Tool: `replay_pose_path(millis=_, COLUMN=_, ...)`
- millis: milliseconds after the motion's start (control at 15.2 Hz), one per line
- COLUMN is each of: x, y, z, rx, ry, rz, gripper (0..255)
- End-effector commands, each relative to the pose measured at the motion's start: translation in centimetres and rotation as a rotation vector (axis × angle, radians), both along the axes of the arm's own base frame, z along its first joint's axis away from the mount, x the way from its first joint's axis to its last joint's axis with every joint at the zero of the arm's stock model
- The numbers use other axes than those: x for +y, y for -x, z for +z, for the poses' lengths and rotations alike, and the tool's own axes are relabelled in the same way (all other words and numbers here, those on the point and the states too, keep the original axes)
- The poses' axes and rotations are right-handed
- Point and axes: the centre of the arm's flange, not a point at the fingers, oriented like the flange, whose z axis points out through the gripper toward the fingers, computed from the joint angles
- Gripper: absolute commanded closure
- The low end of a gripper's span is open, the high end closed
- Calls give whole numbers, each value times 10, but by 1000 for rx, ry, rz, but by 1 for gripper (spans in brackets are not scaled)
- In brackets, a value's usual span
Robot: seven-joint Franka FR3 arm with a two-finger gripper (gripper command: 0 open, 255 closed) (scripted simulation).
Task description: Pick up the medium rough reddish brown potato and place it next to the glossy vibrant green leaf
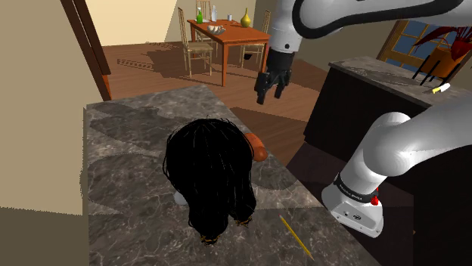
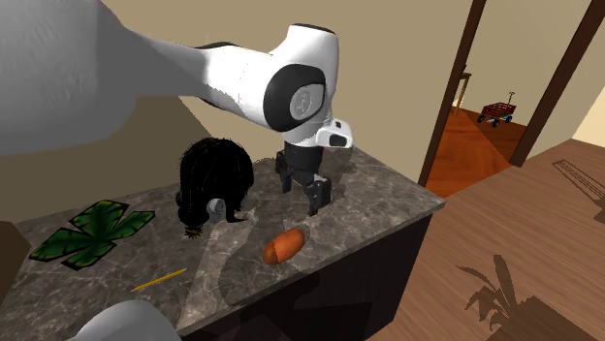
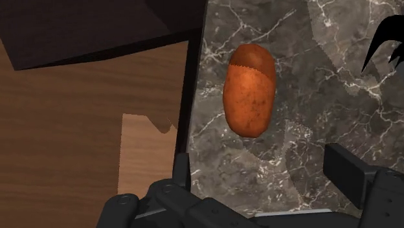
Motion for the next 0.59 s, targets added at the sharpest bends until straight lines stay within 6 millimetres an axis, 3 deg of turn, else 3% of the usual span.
replay_pose_path(millis=0, x=5, y=-7, z=-24, rx=21, ry=0, rz=-37, gripper=0)
replay_pose_path(millis=528, x=34, y=-42, z=-123, rx=106, ry=0, rz=-177, gripper=0)
